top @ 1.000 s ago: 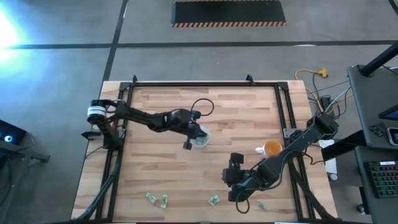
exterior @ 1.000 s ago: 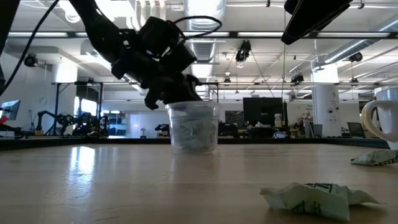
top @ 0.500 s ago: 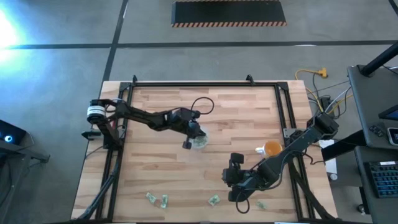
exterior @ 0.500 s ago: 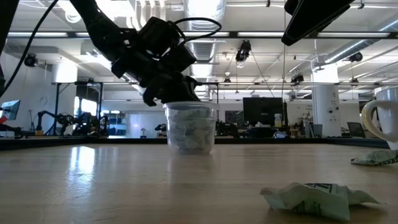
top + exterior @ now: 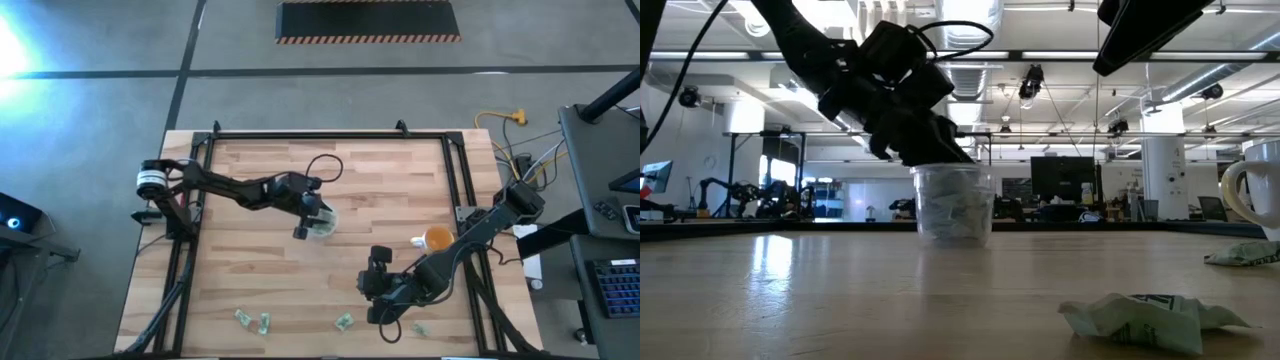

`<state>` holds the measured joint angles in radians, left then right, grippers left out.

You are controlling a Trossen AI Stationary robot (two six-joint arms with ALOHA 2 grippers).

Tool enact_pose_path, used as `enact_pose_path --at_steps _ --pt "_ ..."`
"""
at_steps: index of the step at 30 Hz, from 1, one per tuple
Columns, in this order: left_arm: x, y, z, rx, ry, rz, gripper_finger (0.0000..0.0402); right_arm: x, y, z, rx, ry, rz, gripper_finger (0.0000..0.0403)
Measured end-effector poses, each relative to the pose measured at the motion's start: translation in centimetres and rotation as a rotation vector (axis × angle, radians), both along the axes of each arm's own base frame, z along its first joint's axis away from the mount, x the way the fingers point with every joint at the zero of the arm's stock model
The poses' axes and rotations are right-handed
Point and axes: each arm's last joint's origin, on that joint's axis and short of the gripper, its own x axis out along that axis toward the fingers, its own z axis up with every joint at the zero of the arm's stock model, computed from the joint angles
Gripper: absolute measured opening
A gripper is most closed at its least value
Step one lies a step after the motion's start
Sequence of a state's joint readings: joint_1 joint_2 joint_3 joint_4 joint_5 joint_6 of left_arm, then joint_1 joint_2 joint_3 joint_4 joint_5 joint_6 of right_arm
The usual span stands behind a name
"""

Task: Pick and place Stevia / Truvia into bins
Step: Put the light green stevia packet into the transparent container

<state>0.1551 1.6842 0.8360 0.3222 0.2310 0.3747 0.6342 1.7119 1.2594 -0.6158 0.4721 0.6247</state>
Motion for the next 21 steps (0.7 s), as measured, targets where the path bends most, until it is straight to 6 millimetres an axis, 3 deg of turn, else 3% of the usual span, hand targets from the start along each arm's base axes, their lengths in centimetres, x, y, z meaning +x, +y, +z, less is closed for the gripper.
enact_pose_path --at_steps 5,13,21 --pt "-0.7 -0.2 1.8 -0.026 -0.039 -0.006 0.0196 0.0 0.0 0.0 0.0 0.0 0.0 0.0068" --pt "-2.4 -0.6 4.3 -0.025 -0.097 -0.018 0.0204 -0.1 -0.1 -0.3 -0.004 0.007 -0.002 0.0075" --pt "-6.6 -2.5 7.9 -0.135 -0.036 -0.122 0.0204 -0.7 -0.1 -2.4 0.072 0.105 -0.021 0.0074"
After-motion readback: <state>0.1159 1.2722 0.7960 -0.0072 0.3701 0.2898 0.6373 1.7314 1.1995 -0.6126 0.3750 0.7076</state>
